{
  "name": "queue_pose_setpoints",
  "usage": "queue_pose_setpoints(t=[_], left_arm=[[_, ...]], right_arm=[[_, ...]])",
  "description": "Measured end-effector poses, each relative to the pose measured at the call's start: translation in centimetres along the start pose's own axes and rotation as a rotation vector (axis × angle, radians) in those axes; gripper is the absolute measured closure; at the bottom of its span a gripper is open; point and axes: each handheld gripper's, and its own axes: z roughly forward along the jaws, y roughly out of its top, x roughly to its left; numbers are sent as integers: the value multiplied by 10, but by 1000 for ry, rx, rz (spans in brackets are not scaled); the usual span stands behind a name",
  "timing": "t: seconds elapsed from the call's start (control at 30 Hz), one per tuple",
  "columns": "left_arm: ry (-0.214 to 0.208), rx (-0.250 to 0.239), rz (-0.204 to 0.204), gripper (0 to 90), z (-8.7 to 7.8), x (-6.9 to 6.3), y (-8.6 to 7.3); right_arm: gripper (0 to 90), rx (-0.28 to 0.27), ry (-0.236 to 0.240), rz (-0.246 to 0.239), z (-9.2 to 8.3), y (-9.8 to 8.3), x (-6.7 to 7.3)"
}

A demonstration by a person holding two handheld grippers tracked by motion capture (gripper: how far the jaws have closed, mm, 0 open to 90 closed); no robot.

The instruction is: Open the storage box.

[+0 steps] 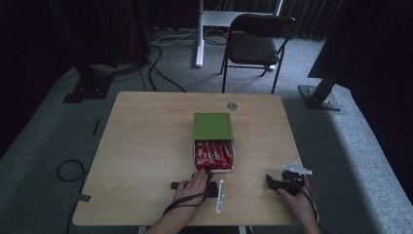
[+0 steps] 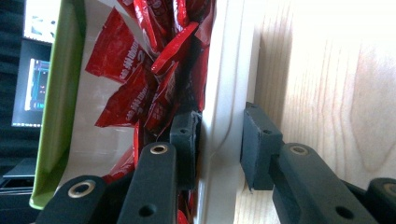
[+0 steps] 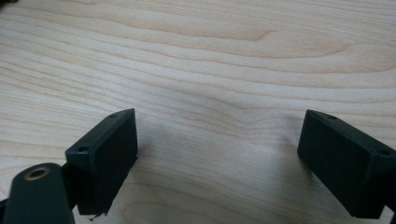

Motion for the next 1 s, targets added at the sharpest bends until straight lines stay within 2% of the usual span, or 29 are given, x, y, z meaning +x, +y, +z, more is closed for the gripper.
queue_pose_setpoints(t=[0.37, 0.6, 0.67, 0.7, 1.0], left_arm=[[14, -9, 15, 704, -10, -9, 1], [-1, -3, 16, 703, -16, -13, 2], [-6, -15, 11, 702, -17, -14, 2], [-13, -9, 25, 701, -18, -15, 2], [-19, -17, 21, 701, -27, -18, 3]], right_arm=[[118, 0, 0, 0, 0, 0, 0], [118, 0, 0, 0, 0, 0, 0], [118, 0, 0, 0, 0, 0, 0], [118, 0, 0, 0, 0, 0, 0], [118, 0, -1, 0, 0, 0, 0]])
